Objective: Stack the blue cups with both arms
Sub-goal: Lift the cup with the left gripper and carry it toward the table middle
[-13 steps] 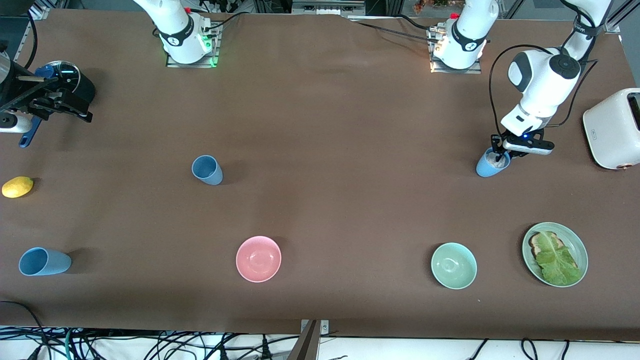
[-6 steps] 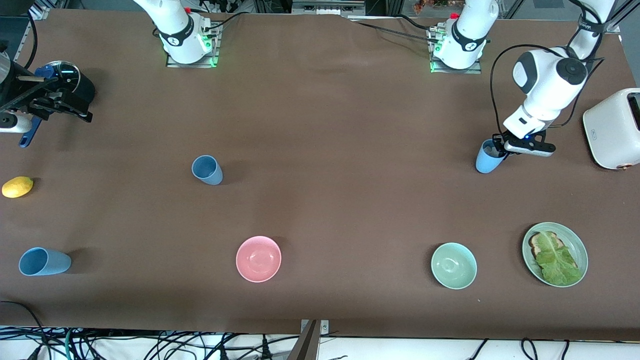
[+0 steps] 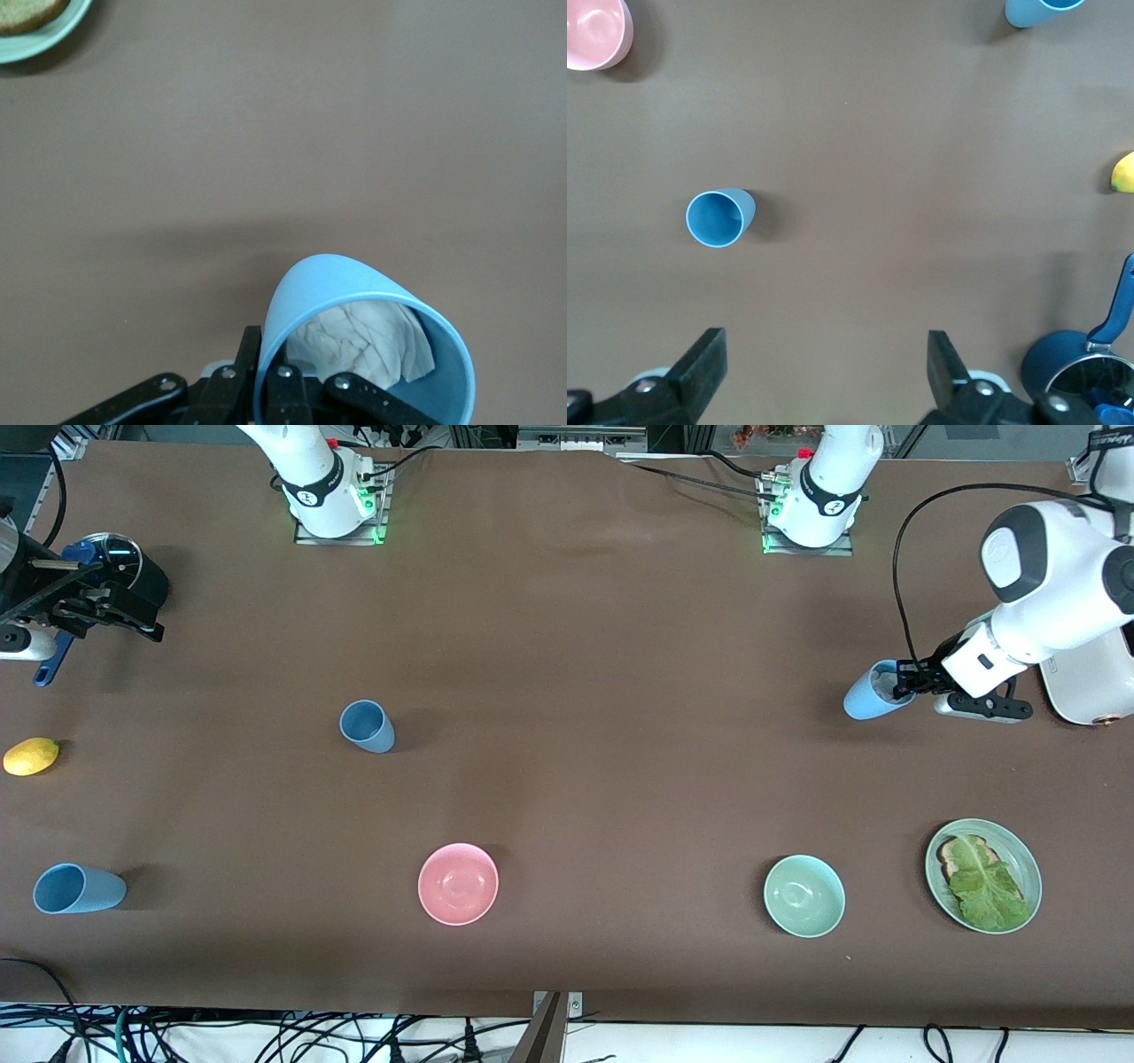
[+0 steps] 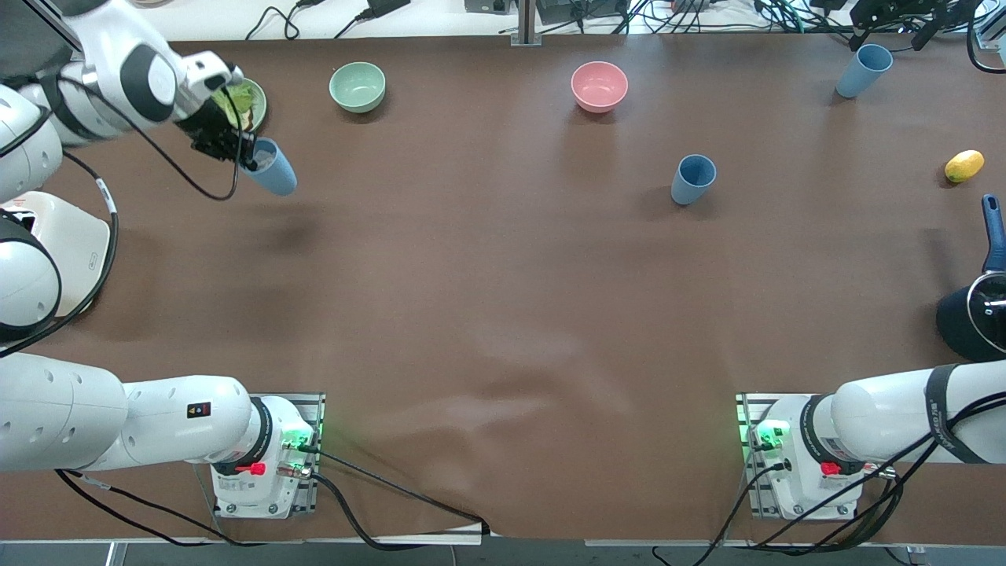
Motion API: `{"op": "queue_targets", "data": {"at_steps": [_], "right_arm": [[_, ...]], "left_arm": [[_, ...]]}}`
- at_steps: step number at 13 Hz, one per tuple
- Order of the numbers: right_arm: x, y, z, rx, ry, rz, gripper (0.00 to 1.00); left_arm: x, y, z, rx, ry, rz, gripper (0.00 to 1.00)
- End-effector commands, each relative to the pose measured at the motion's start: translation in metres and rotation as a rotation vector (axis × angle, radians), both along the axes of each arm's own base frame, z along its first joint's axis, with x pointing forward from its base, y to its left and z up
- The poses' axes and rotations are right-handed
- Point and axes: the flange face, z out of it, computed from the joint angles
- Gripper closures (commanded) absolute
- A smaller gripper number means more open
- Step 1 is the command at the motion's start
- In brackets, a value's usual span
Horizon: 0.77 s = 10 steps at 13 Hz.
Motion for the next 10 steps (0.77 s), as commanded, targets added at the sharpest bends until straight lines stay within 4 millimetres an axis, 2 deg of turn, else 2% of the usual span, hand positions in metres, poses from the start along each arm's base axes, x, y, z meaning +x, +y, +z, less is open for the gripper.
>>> {"op": "queue_targets", "data": {"at_steps": [1, 3, 6, 8, 10], "right_arm": [[0.001, -0.001, 0.005, 0.004, 0.001, -0.005, 0.00], [0.001, 0.000, 0.005, 0.004, 0.002, -0.003, 0.00], [0.001, -0.001, 0.005, 0.004, 0.002, -0.005, 0.00], [0.001, 0.000, 0.005, 0.004, 0.002, -0.003, 0.00], [0.002, 0.001, 0.004, 0.004, 0.004, -0.002, 0.00]], "left_arm": [[0.023, -0.032, 0.041, 0.014, 0.030, 0.029, 1.00], [0.031, -0.075, 0.072, 0.031, 0.036, 0.075, 1.00], [0.041, -0.158, 0.108, 0.044, 0.034, 0.113, 1.00], [0.045, -0.210, 0.120, 0.045, 0.013, 0.146, 1.00], [0.042, -0.265, 0.122, 0.093, -0.012, 0.184, 1.00]]}}
